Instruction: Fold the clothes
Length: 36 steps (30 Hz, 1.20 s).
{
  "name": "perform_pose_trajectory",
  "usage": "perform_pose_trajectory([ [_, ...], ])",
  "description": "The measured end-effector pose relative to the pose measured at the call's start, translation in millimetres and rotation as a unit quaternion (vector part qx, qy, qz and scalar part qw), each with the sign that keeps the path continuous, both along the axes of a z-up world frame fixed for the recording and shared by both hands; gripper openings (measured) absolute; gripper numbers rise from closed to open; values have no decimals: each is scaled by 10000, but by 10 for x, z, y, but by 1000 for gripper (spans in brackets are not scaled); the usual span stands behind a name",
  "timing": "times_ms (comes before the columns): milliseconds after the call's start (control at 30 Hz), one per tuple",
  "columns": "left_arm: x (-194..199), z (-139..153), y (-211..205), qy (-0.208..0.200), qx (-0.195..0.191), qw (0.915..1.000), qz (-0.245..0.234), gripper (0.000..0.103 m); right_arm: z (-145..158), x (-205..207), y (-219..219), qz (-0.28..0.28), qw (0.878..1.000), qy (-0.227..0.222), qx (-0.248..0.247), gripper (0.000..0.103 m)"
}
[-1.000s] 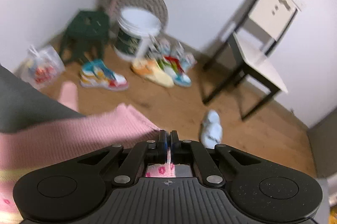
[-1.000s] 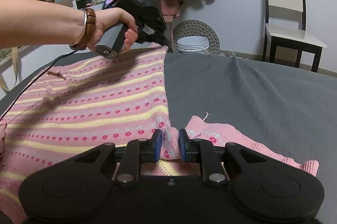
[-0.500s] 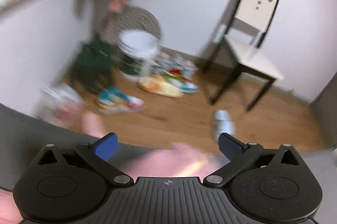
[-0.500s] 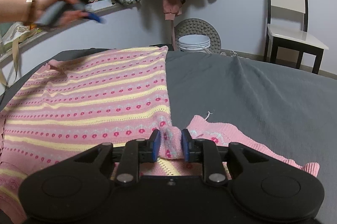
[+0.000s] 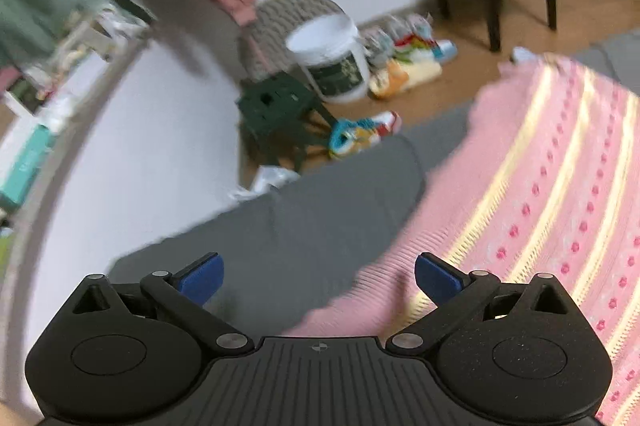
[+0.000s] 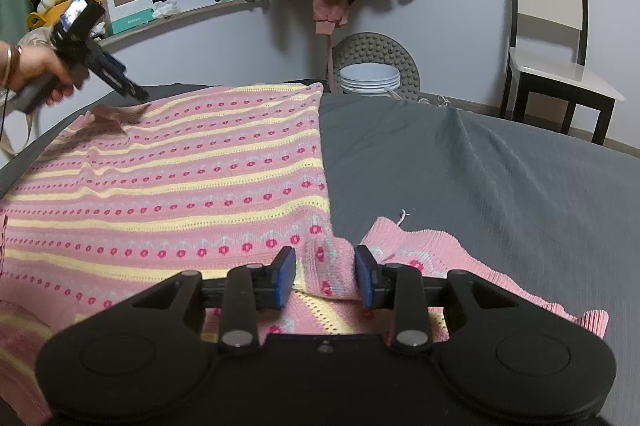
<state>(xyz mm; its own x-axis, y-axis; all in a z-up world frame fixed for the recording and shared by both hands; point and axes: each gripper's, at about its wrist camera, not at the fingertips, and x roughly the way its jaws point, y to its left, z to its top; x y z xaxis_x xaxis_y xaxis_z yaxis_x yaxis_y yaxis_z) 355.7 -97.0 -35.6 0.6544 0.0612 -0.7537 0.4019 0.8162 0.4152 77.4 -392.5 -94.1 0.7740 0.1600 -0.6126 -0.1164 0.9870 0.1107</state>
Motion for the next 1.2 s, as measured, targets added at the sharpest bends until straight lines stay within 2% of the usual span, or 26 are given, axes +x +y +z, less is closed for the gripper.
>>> perform_pose_trajectory([
  [67,71,-145,-36,115,-157,9997,177,101,0,-2,-2,14,10000,-12,-20,33],
  [100,60,-201,-50,127,-219,9996,147,96,-2,-1,-2,27,10000,-14,-35,33],
  [167,-22,-321,-75,146,-297,9994,-120,69,0,-2,0,51,10000,-20,-70,33],
  [200,-98,-363,-83,20,-305,9991,-303,63,2,0,-2,54,10000,-21,-73,34],
  [267,-209,-408,-90,-112,-430,9975,-545,33,2,3,-4,55,10000,-25,-65,35],
  [333,-242,-420,-82,-115,-620,9965,-546,26,-6,3,0,71,10000,-35,-49,39],
  [400,-270,-426,-105,-213,-538,9962,-649,15,-14,2,18,115,9999,-50,-60,43],
  [433,-296,-435,-133,-330,-380,9959,-748,8,-14,0,28,138,9999,-56,-82,45],
  [533,-392,-406,-187,-964,-18,9913,-892,6,-10,-9,33,168,9998,-59,-110,45],
  [600,-479,-320,-282,-1833,268,9786,-900,6,-7,-9,14,155,9999,-48,-51,45],
  [633,-492,-298,-341,-2099,389,9727,-905,7,-9,-11,13,154,9999,-45,-40,45],
  [700,-426,-391,-479,-2213,879,9663,-982,7,-11,-16,15,161,9999,-43,-43,45],
  [733,-374,-453,-543,-2166,1141,9645,-994,8,-11,-17,18,170,9998,-44,-56,45],
  [767,-276,-526,-572,-1856,1305,9699,-888,11,-11,-18,16,178,9998,-46,-57,45],
  [800,-181,-528,-550,-1535,1114,9797,-652,14,-11,-19,11,182,9998,-45,-44,45],
  [833,-85,-530,-529,-1212,920,9875,-414,22,-12,-19,4,184,9998,-43,-28,45],
  [867,3,-505,-478,-971,636,9932,-132,33,-11,-19,-2,186,9998,-40,-14,45],
  [900,59,-404,-338,-984,104,9947,280,41,-11,-20,-6,190,9998,-39,-6,45],
  [967,84,-201,22,-1140,-939,9834,1058,99,-11,-23,-13,198,9998,-36,8,45],
  [1000,85,-124,200,-1160,-1267,9759,1346,103,-11,-23,-16,200,9998,-33,17,45],
  [1033,73,-51,387,-1169,-1485,9689,1598,103,-7,-17,-19,198,9998,-26,27,45],
  [1067,59,-23,546,-1149,-1515,9657,1769,103,-2,-9,-22,194,9998,-18,36,45],
  [1200,-86,-45,1232,-928,-1115,9520,2696,103,-1,-9,-28,171,9998,-6,81,46],
])
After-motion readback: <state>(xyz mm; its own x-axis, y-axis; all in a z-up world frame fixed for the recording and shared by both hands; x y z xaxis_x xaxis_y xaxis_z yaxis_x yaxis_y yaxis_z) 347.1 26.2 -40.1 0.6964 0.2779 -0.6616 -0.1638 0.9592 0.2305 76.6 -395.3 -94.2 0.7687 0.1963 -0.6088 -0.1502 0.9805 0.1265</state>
